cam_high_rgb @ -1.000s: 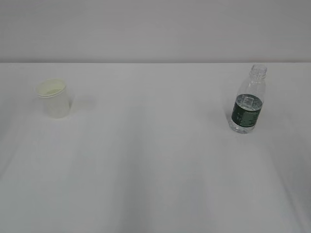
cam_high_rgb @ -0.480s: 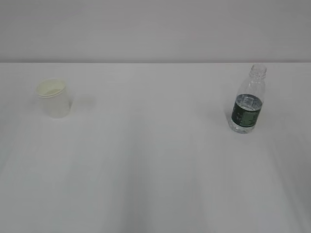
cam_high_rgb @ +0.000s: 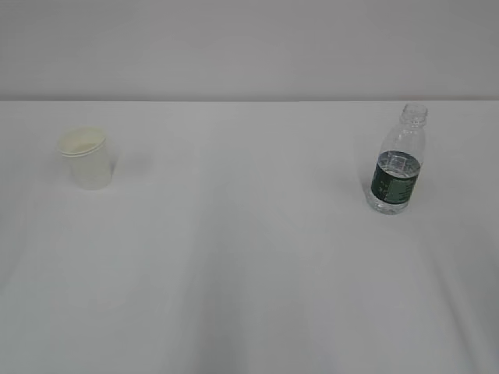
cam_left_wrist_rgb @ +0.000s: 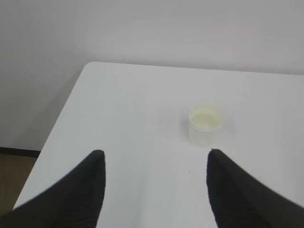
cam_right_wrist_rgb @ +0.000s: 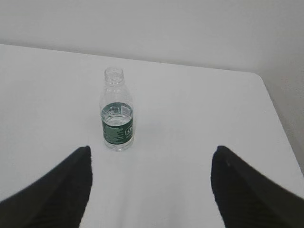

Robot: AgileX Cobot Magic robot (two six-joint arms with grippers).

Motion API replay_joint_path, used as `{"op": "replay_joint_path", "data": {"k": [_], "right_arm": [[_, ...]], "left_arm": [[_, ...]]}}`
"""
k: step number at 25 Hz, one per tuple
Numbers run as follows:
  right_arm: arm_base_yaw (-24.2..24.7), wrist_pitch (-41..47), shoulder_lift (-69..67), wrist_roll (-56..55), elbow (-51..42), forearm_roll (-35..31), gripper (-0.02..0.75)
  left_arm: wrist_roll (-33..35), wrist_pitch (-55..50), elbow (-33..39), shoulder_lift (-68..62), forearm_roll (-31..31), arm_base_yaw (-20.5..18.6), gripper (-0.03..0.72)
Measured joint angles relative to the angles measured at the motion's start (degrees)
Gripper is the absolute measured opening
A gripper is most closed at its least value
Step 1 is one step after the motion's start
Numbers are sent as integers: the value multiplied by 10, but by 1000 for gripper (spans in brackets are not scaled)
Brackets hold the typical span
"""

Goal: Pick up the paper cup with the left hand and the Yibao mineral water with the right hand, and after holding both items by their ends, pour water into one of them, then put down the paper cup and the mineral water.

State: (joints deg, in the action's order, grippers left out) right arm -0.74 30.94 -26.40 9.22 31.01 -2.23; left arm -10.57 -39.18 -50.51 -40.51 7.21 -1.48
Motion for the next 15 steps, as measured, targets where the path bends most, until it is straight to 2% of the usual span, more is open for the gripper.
{"op": "replay_joint_path", "data": {"k": [7, 15], "right_arm": [[0, 42, 39, 26, 3, -36, 590], [0, 96, 81, 27, 3, -42, 590]], "left_arm": [[45, -30, 0, 35, -58, 0, 460], [73, -83, 0, 57, -80, 0, 456]]}}
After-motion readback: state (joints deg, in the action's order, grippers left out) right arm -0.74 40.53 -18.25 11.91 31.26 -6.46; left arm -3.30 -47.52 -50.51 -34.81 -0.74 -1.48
